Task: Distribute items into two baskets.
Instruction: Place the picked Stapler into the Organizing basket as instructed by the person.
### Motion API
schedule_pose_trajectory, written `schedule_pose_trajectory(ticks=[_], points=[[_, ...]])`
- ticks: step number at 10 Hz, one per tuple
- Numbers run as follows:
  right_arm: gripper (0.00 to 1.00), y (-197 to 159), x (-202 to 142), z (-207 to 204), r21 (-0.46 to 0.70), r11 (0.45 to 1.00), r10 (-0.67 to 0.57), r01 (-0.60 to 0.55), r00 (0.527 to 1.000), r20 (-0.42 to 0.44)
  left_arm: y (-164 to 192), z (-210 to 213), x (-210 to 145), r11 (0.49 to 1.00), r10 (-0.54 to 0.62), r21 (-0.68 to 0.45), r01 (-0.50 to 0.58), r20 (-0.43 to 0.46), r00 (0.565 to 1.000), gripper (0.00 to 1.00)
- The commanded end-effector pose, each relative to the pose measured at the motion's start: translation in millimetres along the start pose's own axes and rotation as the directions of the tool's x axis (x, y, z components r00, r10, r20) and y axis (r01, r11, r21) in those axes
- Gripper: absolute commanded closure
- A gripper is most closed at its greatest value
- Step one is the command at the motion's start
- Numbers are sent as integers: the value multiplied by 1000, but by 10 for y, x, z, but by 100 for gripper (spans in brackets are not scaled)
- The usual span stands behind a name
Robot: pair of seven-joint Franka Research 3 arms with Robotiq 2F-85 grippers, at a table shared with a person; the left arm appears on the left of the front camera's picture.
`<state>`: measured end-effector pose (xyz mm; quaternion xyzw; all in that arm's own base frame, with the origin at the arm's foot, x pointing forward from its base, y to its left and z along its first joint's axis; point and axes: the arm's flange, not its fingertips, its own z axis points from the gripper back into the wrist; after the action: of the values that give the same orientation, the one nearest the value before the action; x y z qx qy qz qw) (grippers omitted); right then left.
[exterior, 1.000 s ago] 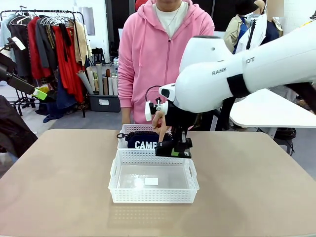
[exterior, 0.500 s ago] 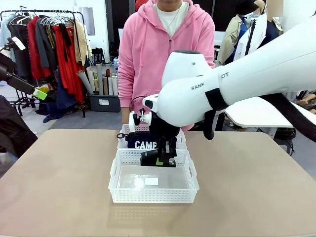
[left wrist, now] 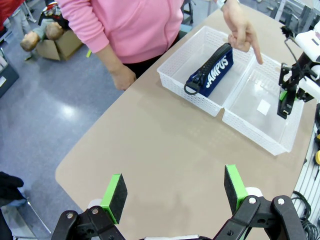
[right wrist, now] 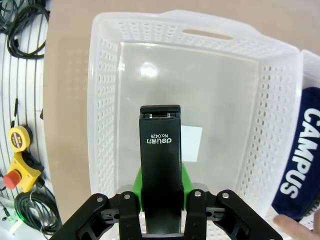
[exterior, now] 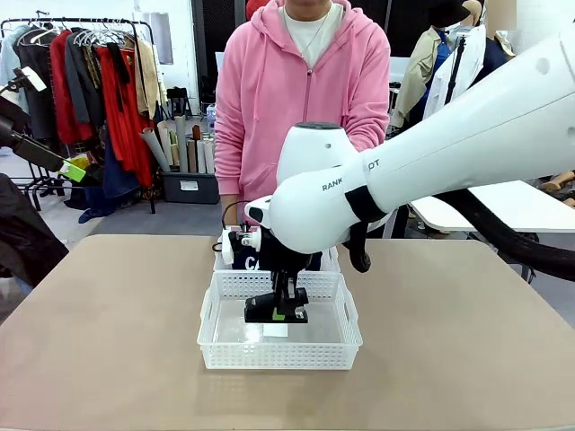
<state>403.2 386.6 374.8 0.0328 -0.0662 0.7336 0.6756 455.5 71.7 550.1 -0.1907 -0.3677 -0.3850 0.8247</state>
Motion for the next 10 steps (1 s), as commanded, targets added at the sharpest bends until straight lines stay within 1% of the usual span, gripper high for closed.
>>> schedule_pose_trajectory(ticks=[1, 4, 9, 10], points=[[100, -106, 27, -63, 9, 1000, 25, -25, 1000, -4, -7, -6, 1, 1000, -1, 2, 1, 7, 1000, 0], [100, -137, 5, -218, 25, 1000, 8, -7, 999, -31, -7, -6, 1, 1000, -1, 2, 1, 7, 1000, 0], [100, -175, -50, -305, 68, 998, -3, 6, 999, -37, -7, -6, 1, 1000, -1, 2, 1, 7, 1000, 0], [90, -184, -61, -319, 76, 997, -4, 7, 999, -41, -7, -6, 1, 1000, -1, 2, 1, 7, 1000, 0]])
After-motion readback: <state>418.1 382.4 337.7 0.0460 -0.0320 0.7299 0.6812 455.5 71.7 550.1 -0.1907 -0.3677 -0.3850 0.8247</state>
